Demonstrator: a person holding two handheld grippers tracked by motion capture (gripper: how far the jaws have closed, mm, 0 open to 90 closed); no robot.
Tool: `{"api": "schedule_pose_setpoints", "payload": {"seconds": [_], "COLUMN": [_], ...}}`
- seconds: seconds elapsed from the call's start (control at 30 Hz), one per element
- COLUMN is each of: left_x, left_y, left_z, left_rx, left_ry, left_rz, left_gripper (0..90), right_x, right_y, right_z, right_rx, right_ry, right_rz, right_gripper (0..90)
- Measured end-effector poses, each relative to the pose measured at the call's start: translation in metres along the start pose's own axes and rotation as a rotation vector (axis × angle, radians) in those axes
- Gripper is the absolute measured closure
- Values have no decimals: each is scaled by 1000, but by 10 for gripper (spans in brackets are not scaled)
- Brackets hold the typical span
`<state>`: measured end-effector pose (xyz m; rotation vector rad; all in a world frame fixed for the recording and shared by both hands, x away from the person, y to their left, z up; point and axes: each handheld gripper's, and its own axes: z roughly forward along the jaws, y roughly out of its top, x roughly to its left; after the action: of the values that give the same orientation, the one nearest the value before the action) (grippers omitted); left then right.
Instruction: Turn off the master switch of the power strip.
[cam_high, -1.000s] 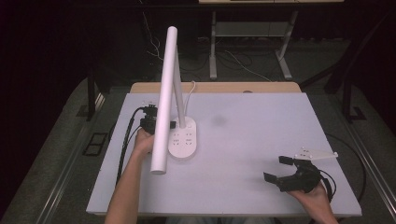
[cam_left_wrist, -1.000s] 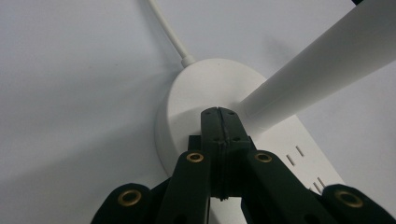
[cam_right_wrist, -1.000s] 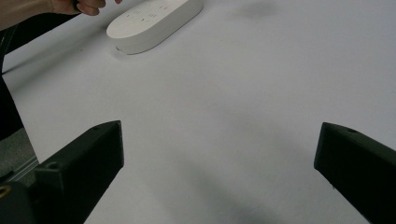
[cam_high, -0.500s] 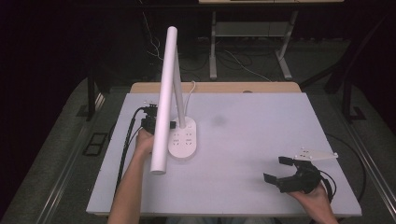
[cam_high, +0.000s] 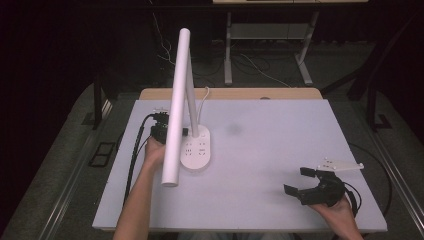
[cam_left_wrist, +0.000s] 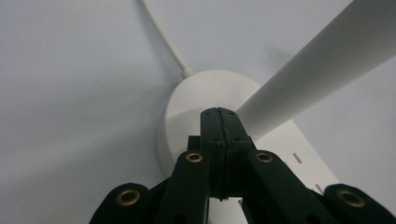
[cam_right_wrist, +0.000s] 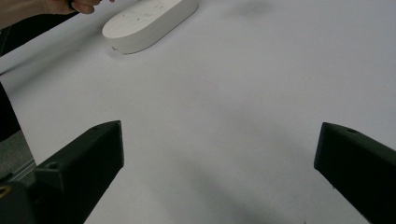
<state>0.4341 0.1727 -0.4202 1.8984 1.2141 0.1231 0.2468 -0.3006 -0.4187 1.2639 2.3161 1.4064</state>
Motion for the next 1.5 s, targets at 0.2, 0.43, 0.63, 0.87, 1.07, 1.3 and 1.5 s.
{"api": "schedule_pose_setpoints", "payload": {"seconds": [0.2, 0.43, 0.63, 0.87, 1.07, 1.3, 1.5], "left_x": [-2, -5, -8, -14, -16, -19, -24], "left_y": [2, 5, 6, 5, -1, -17, -28], "left_z": [-7, -27, -42, -63, -74, -86, -92], "left_rx": [-6, -43, -48, -100, -125, -153, -165], "left_ry": [3, 6, 6, -9, -12, -18, -10], "left_rz": [10, 25, 36, 23, 7, 1, 18], "left_gripper": [849, 825, 757, 640, 577, 450, 301], "right_x": [-1, -1, 1, 0, 0, 0, 0], "right_y": [0, 0, 0, 0, 0, 0, 0], "right_z": [0, 0, 1, 1, 1, 1, 2], "right_rx": [1, -1, 1, 0, 0, -1, 2], "right_ry": [0, 1, 5, 4, 4, 3, 1], "right_rz": [8, 4, -2, 5, 7, 7, 5], "right_gripper": [7, 7, 7, 7, 7, 7, 7]}}
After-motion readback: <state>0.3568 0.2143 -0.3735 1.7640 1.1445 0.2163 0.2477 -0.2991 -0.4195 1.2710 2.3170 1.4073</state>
